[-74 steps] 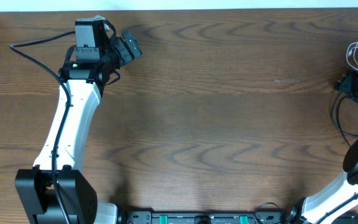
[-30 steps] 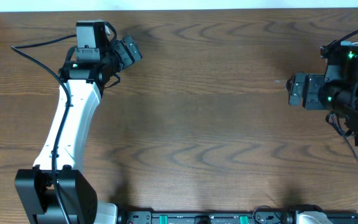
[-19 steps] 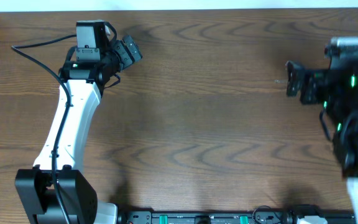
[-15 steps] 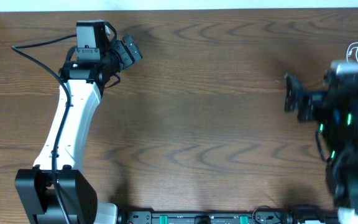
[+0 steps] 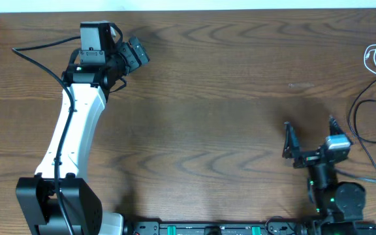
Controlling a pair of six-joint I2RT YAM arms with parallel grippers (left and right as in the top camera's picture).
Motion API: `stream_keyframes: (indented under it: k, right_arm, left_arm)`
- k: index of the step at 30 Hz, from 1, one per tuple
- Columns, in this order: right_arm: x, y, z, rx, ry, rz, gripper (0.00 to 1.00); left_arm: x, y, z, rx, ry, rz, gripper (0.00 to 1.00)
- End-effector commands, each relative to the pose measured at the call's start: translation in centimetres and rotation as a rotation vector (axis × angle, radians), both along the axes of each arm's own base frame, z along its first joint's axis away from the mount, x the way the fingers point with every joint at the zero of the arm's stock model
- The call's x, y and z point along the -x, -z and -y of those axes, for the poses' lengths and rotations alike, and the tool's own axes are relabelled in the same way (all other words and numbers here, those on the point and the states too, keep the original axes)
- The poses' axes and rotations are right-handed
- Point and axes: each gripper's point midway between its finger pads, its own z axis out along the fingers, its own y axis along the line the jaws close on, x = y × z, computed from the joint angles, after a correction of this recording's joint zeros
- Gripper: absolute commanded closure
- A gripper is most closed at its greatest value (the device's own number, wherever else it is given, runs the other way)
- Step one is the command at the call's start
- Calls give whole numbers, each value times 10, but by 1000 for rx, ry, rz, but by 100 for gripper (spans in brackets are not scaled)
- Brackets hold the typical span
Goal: Untangle cables
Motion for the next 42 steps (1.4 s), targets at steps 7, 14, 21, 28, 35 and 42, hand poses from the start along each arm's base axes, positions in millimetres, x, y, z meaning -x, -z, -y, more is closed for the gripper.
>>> stream_keyframes:
  k: [7, 14, 21, 28, 35, 42]
  right_arm:
    - [2, 50, 0, 23, 11, -109, 1]
    - [2, 61, -2, 29, -2, -155, 1]
    - [2, 61, -2, 29, -2, -157, 1]
    - [2, 61, -2, 29, -2, -157, 1]
    - [2, 61, -2, 29, -2, -157, 1]
    - [2, 61, -2, 29, -2, -157, 1]
  left_arm:
    - [-1, 4, 0, -12, 6, -8, 2]
    - [-1, 4, 0, -12, 6, -8, 2]
    - [-1, 4, 0, -12, 6, -8, 2]
    - [-1, 4, 0, -12, 6, -8, 2]
    - [-2, 5, -39, -238, -76, -3, 2]
    - [24, -29, -46, -284, -84, 56, 2]
